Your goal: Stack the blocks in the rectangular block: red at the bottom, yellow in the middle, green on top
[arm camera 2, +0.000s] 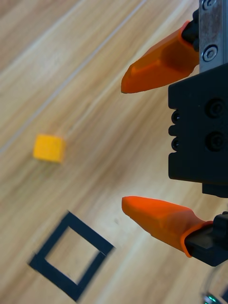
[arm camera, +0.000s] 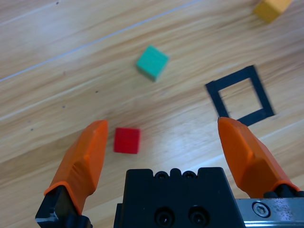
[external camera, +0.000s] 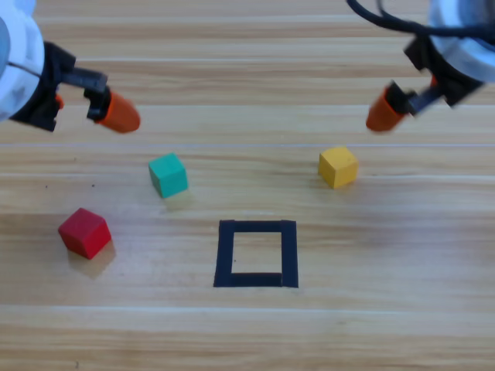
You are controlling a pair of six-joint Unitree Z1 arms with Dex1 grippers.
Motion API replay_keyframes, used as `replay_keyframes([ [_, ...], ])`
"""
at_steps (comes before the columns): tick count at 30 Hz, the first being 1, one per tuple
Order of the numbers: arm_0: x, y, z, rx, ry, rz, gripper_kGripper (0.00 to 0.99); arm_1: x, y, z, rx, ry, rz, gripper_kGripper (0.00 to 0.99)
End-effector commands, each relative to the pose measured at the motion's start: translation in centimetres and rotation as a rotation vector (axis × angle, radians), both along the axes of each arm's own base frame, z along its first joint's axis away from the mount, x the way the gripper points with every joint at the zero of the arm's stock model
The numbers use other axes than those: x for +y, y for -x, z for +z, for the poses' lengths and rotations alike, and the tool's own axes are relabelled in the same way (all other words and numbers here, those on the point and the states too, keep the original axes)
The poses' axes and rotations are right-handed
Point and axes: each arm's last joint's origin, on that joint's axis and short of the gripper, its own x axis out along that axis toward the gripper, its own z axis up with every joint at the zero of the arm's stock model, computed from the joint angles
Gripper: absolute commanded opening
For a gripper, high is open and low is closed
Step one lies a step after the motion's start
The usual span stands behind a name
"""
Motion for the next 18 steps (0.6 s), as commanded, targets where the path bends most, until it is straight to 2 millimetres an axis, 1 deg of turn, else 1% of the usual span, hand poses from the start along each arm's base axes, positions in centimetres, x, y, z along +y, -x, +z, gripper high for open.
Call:
replay_keyframes([
  [1,0.8,-3.9,-3.7,0.136,-0.163,0.022,0.989,2.6,-5.4,-7.0,0.062,0.132,-0.095,0.95],
  [4,-0.3,-6.6,-6.2,0.213,-0.236,-0.018,0.989,3.3,-6.0,-8.3,0.082,0.143,-0.098,0.95],
  [6,-1.1,-8.4,-8.5,0.275,-0.265,-0.057,0.989,3.8,-6.5,-9.0,0.092,0.146,-0.105,0.95],
  [8,-1.2,-9.7,-10.7,0.344,-0.27,-0.094,0.99,3.9,-7.3,-9.7,0.123,0.126,-0.109,0.954],
  [9,-1.3,-10.1,-11.5,0.366,-0.274,-0.112,0.99,3.8,-7.7,-9.8,0.138,0.112,-0.112,0.957],
  [12,-1.0,-10.1,-12.4,0.389,-0.272,-0.143,0.99,4.1,-8.5,-10.6,0.157,0.1,-0.116,0.959],
  [14,-0.3,-10.1,-12.6,0.404,-0.269,-0.151,0.99,4.3,-9.1,-11.0,0.159,0.099,-0.124,0.959],
  [18,0.7,-10.0,-12.5,0.41,-0.267,-0.147,0.99,4.2,-10.8,-12.1,0.186,0.079,-0.143,0.956],
])
